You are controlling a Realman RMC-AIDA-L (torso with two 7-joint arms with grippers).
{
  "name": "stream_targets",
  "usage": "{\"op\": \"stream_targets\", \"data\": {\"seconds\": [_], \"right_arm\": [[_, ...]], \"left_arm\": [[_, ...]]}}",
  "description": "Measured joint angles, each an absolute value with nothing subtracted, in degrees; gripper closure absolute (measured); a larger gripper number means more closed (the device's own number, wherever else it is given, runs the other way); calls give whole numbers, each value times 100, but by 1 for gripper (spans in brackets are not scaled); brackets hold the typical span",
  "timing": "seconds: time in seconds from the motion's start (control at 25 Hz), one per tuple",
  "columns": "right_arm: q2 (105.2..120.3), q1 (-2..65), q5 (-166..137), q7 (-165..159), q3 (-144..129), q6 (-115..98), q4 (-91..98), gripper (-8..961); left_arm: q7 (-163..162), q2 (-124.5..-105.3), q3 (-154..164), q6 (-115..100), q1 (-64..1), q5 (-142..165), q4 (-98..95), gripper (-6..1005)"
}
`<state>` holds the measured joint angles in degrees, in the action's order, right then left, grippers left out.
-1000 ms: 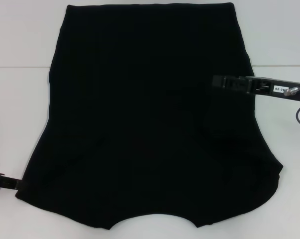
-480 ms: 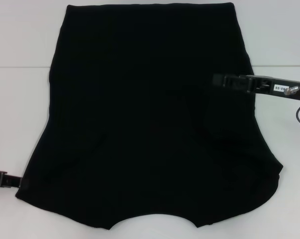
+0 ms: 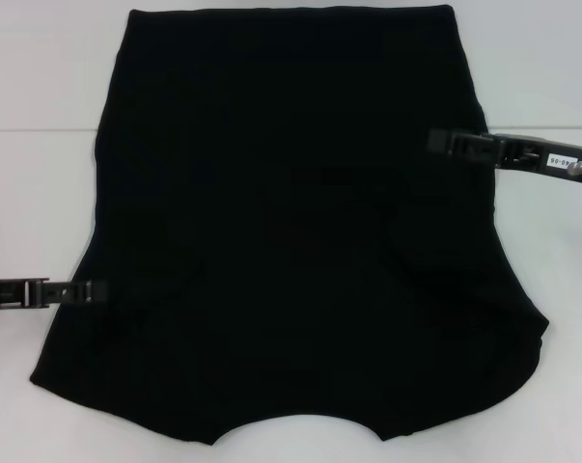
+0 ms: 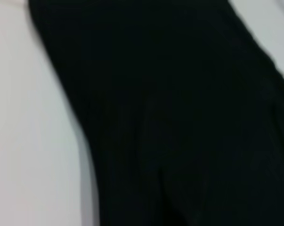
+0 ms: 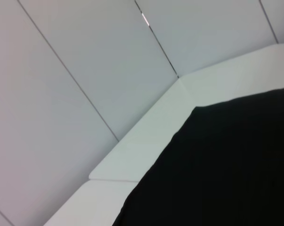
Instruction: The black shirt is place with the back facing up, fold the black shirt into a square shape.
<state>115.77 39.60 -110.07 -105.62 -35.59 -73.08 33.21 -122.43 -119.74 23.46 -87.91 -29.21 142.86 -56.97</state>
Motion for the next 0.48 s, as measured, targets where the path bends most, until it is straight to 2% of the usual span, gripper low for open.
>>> {"op": "stream_targets", "data": {"seconds": [0.12,0.36,0.48], "right_arm": [[11574,3924,-10860,-10462,-3559,-7294,3295,392],[11576,3912,-10761,-10431,-3559,-7256,3273,392],[11587,3915,-10727,-10431,-3560,-7255,3272,392]], "left_arm": [[-11339,-12107,2184,-8389,-2660,13510,-5373,192],[-9887,-12222,1820,-8316,-2248,12336,-4931,88],[-9334,-12261,1702,-8387,-2052,11929,-4759,89]]}}
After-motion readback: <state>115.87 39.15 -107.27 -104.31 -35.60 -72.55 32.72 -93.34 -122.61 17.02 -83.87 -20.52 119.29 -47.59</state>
